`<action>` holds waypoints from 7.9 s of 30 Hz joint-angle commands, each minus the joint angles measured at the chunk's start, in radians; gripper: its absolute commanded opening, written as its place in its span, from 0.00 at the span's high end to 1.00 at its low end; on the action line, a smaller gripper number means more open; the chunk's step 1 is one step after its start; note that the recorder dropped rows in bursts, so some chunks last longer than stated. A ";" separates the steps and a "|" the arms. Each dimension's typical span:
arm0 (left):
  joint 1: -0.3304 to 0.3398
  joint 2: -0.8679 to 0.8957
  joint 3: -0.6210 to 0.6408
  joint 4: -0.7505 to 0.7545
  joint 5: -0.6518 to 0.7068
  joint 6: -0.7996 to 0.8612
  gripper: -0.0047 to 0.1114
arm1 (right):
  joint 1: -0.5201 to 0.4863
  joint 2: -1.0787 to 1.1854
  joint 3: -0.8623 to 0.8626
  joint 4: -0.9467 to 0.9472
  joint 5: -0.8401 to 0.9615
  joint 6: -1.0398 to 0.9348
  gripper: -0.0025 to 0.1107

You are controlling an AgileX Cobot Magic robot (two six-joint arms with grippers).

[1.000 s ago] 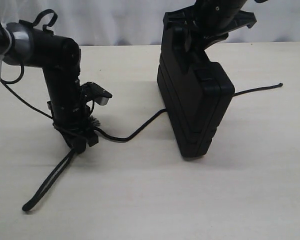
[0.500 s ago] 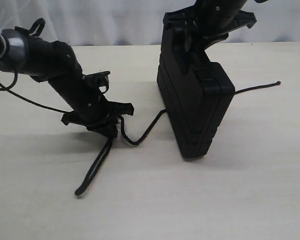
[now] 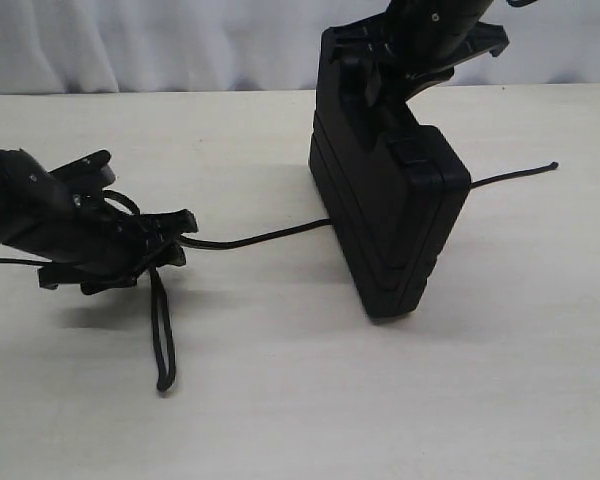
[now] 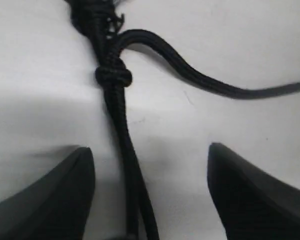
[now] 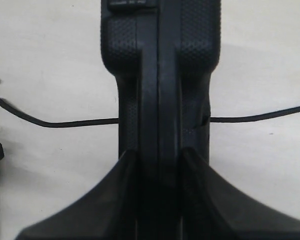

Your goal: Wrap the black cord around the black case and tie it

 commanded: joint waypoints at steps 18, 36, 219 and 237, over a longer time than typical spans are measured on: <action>0.003 0.093 -0.261 0.994 0.299 1.682 0.43 | 0.002 -0.007 0.000 0.016 0.033 -0.024 0.94; 0.003 0.191 -0.261 0.984 0.247 1.608 0.94 | 0.002 -0.007 0.000 0.012 0.030 -0.032 0.94; -0.382 -0.060 -0.392 0.208 -0.079 1.265 0.96 | 0.002 -0.007 0.000 0.027 0.017 -0.067 0.94; -0.386 -0.062 -0.392 0.210 -0.149 1.199 0.56 | 0.002 -0.007 0.000 0.027 0.015 -0.067 0.94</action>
